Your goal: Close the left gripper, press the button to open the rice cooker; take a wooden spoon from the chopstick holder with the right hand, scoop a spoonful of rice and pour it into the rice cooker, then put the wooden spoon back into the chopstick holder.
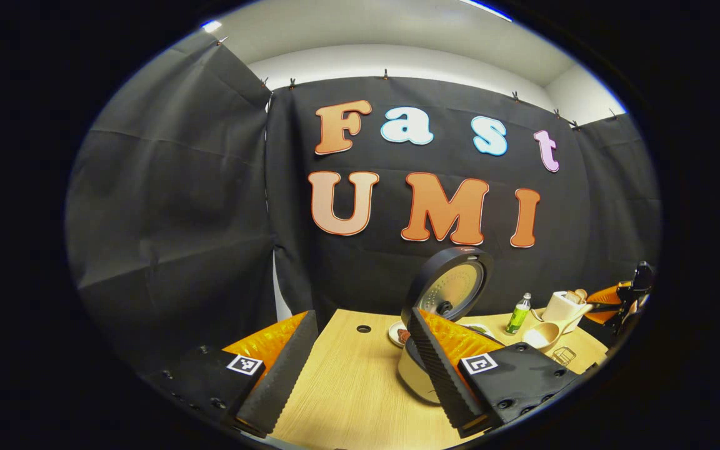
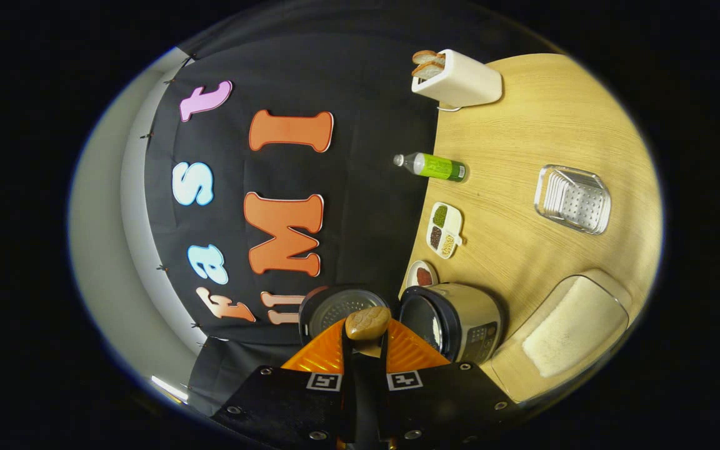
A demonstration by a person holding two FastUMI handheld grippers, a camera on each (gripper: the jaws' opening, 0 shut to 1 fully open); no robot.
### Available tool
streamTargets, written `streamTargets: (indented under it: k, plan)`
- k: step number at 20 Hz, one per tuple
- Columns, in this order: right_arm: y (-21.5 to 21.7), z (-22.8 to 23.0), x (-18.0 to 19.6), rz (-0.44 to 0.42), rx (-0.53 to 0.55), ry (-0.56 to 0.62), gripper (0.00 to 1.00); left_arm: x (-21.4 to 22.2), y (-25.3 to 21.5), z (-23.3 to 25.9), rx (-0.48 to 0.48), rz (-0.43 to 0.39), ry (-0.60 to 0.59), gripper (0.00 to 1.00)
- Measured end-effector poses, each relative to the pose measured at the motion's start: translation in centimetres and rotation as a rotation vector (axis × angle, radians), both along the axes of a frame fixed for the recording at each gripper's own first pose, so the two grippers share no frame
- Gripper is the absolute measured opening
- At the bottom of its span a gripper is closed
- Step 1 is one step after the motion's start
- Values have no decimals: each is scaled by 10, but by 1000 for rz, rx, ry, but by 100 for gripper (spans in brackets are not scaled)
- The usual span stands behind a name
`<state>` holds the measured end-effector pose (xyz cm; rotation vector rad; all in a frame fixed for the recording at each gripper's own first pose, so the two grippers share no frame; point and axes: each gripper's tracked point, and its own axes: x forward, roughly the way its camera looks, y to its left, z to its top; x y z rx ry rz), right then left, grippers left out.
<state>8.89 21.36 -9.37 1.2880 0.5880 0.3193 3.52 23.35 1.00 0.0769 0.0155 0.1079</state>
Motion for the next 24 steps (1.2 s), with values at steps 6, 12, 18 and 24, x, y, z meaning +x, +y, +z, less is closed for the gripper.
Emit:
streamTargets:
  k: [6,12,18,24]
  plan:
    - [36,23,42,10,-27,-44,12,0,7,-6,-9,10,18,97]
    - [64,28,70,24,-144,-92,12,2,23,-14,2,43,41,98]
    - [78,33,76,39,-256,-155,12,2,33,-17,0,60,54,98]
    - [88,48,78,45,-319,-223,12,-1,40,-14,4,78,44,98]
